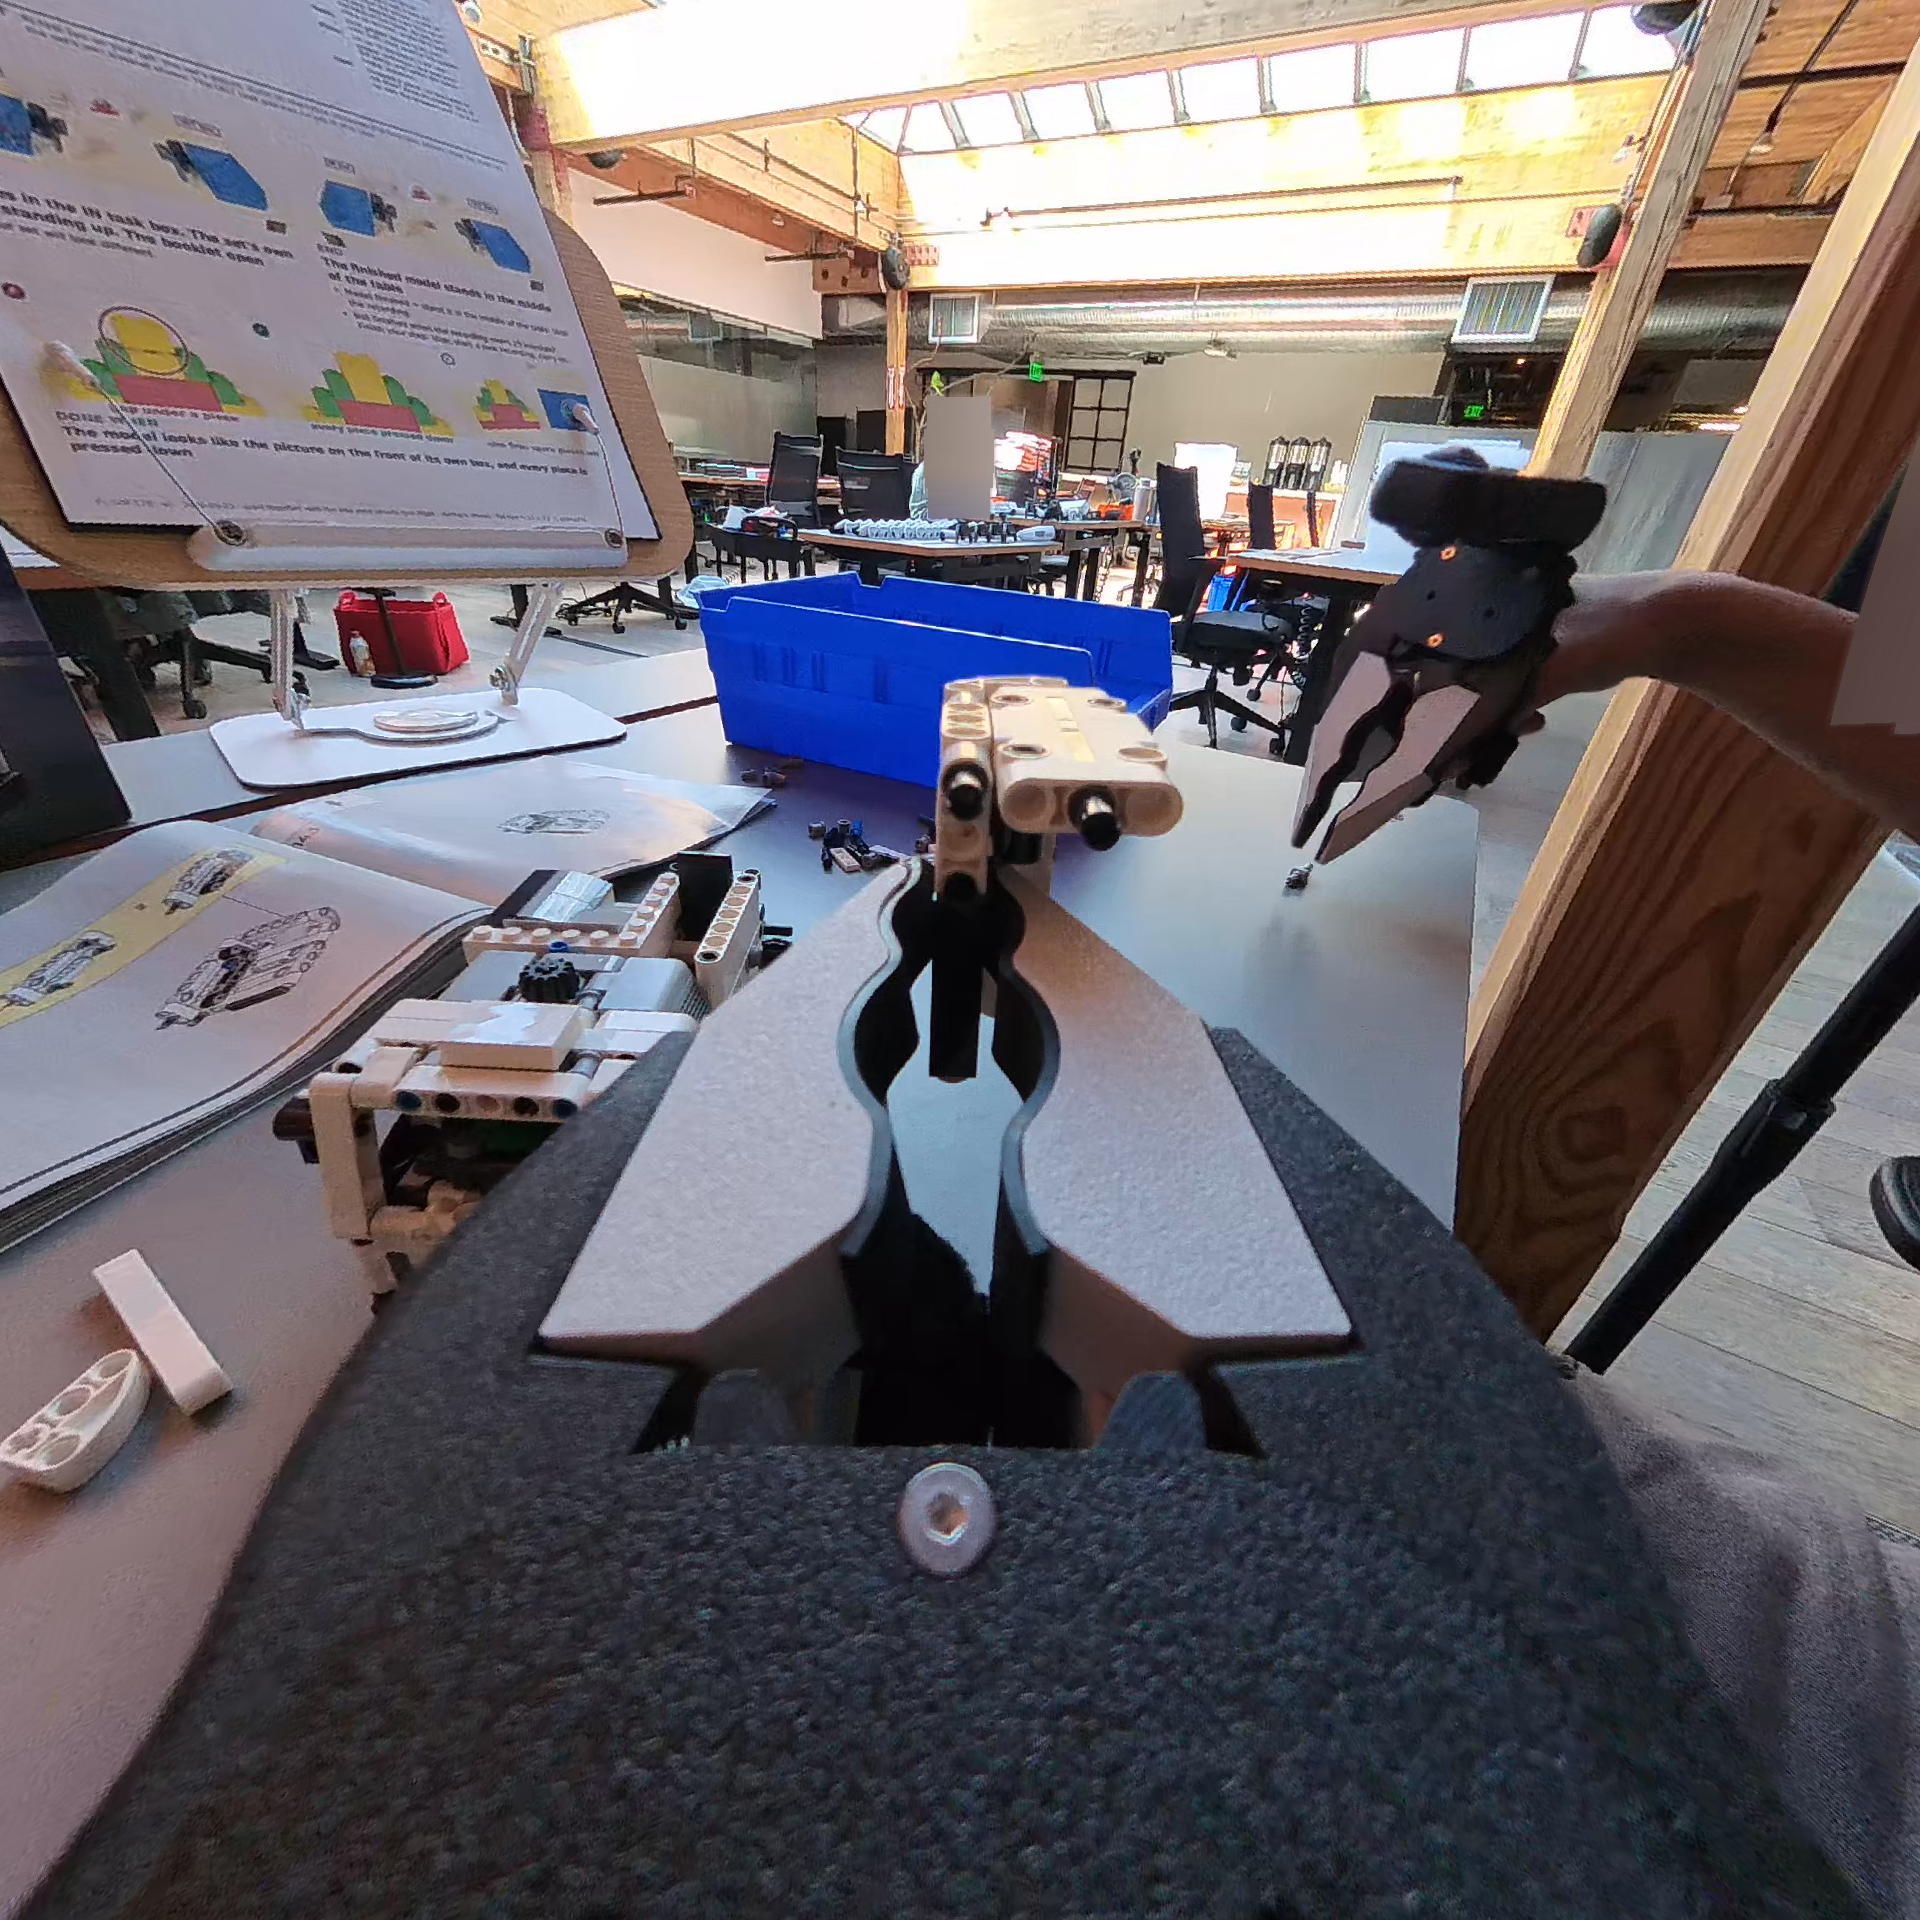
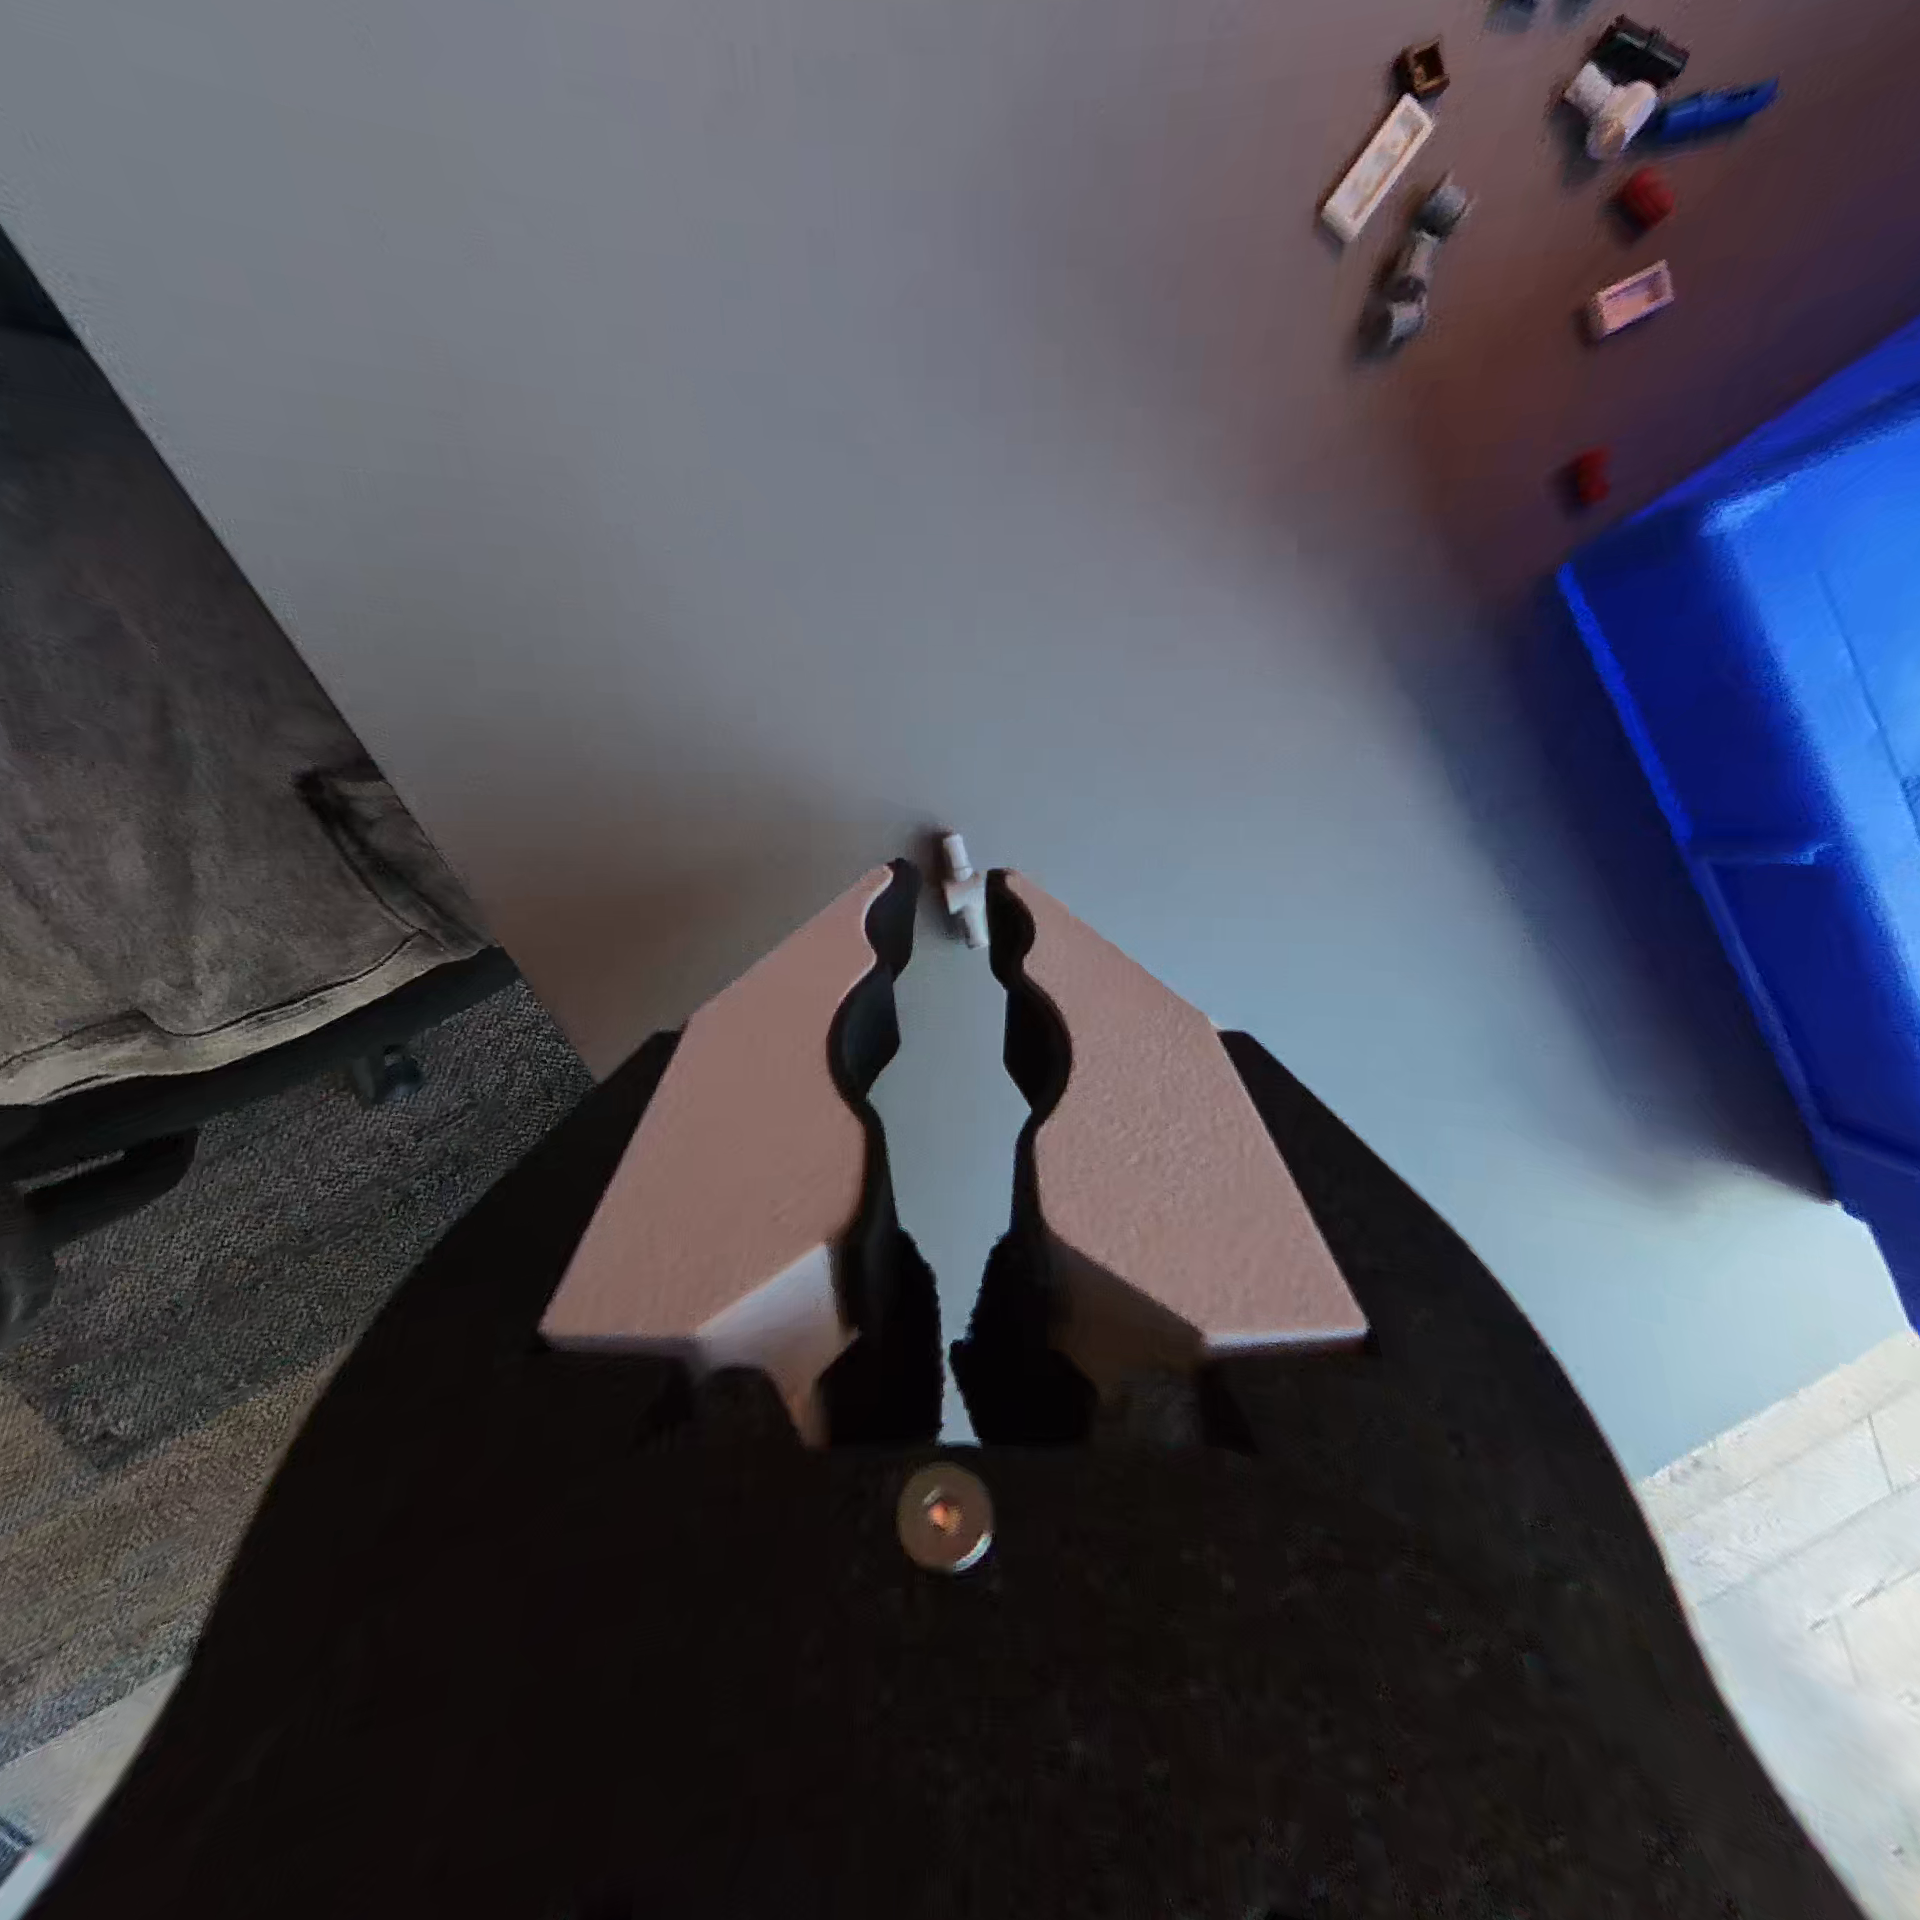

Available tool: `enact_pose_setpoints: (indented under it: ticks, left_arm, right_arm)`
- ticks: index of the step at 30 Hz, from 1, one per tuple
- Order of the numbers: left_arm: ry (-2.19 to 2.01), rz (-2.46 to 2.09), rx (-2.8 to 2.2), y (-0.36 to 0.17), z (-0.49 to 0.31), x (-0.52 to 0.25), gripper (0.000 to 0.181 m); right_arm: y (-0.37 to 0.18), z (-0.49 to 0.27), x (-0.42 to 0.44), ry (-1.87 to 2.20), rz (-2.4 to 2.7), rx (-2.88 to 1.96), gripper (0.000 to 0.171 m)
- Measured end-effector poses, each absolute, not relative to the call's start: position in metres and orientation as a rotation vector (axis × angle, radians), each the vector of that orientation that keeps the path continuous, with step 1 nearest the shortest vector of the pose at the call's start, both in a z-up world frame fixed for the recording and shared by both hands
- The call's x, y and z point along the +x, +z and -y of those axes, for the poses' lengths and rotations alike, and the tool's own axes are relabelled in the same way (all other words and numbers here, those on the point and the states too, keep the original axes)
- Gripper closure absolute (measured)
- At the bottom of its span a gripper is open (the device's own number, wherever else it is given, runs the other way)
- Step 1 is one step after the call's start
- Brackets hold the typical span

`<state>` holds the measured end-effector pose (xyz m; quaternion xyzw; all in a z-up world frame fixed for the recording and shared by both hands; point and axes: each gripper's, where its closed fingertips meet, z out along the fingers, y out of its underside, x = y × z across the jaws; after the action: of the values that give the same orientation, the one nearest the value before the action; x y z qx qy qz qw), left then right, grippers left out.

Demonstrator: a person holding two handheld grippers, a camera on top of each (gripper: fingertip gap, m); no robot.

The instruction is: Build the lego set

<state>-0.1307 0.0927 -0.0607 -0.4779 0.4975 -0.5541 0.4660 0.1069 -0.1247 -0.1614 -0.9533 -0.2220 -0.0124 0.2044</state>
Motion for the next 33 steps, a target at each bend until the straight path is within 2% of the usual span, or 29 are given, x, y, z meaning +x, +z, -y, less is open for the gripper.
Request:
enact_pose_setpoints:
  ticks: [1,6,17,23,26,29,33]
  left_arm:
    - [-1.358,-1.221,-1.172,-0.061,-0.093,-0.131,0.175]
    - [-1.370,-1.213,-1.173,-0.060,-0.093,-0.132,0.175]
    - [-1.368,-1.220,-1.161,-0.060,-0.092,-0.132,0.175]
    - [-1.377,-1.209,-1.159,-0.058,-0.092,-0.133,0.175]
    - [-1.373,-1.214,-1.160,-0.059,-0.092,-0.133,0.175]
    - [-1.359,-1.227,-1.153,-0.060,-0.090,-0.132,0.175]
    - [-1.355,-1.235,-1.145,-0.060,-0.088,-0.132,0.175]
  right_arm:
    - [-0.162,0.123,0.108,-0.032,0.638,-2.661,0.159]
    - [-0.171,0.123,0.107,0.059,0.676,-2.726,0.161]
    - [-0.171,0.110,0.113,-0.022,0.626,-2.733,0.168]
    - [-0.120,0.085,0.110,-0.169,-0.002,-2.231,0.168]
    - [-0.105,0.107,0.092,-0.136,-0.249,-1.879,0.168]
    - [-0.096,0.147,0.086,-0.280,-0.290,-1.530,0.168]
    - [-0.101,0.181,0.088,-0.243,-0.347,-1.325,0.168]
